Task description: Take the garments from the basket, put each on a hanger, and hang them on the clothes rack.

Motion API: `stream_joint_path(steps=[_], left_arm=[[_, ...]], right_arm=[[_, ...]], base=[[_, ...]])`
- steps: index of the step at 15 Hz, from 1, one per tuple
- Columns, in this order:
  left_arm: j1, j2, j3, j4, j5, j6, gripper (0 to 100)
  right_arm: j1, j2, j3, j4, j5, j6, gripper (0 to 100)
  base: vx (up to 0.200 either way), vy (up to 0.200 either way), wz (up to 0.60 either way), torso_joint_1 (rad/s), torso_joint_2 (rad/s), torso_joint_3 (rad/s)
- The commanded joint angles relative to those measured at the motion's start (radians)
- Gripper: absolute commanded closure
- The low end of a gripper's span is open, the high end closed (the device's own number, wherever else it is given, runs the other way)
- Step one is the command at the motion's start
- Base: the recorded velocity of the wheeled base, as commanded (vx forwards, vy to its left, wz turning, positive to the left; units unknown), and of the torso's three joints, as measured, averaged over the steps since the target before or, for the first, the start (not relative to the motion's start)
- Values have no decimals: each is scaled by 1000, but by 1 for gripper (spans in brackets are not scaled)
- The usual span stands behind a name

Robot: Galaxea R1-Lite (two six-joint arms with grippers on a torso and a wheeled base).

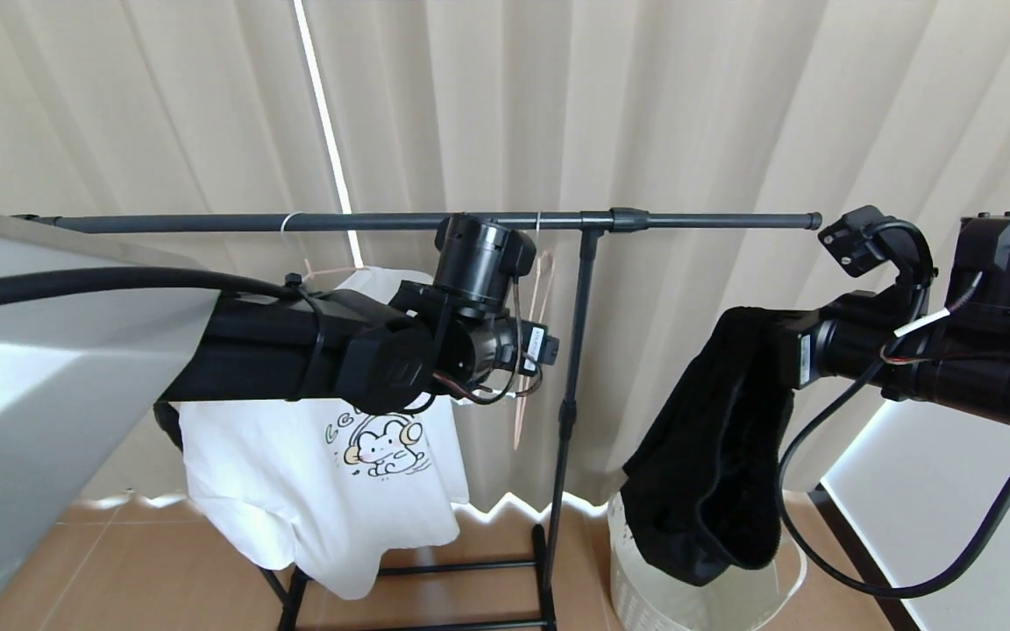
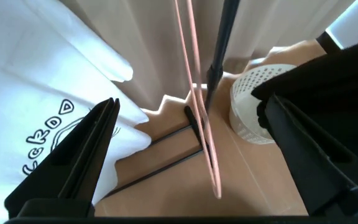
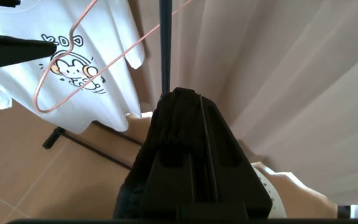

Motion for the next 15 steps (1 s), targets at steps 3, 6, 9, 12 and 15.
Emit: stream_joint_path(steps=[3, 6, 9, 12, 15], left_arm=[[18, 146, -157, 9, 22, -31, 0], [35, 249, -261, 11, 37, -31, 0], [44, 278, -300, 12, 37, -33, 0], [57, 290, -310, 12, 57, -33, 0], [58, 287, -309, 12, 74, -38, 0]], right_arm=[[0, 3, -4, -1, 1, -1, 100], [0, 7, -3, -2, 1, -1, 100], [0, 7, -3, -2, 1, -1, 100], [0, 9, -4, -4, 1, -1, 100], [0, 9, -4, -6, 1, -1, 100]], base=[[0, 0, 0, 0, 0, 0], [0, 0, 0, 0, 0, 0], [0, 0, 0, 0, 0, 0], [0, 0, 0, 0, 0, 0], [0, 0, 0, 0, 0, 0]])
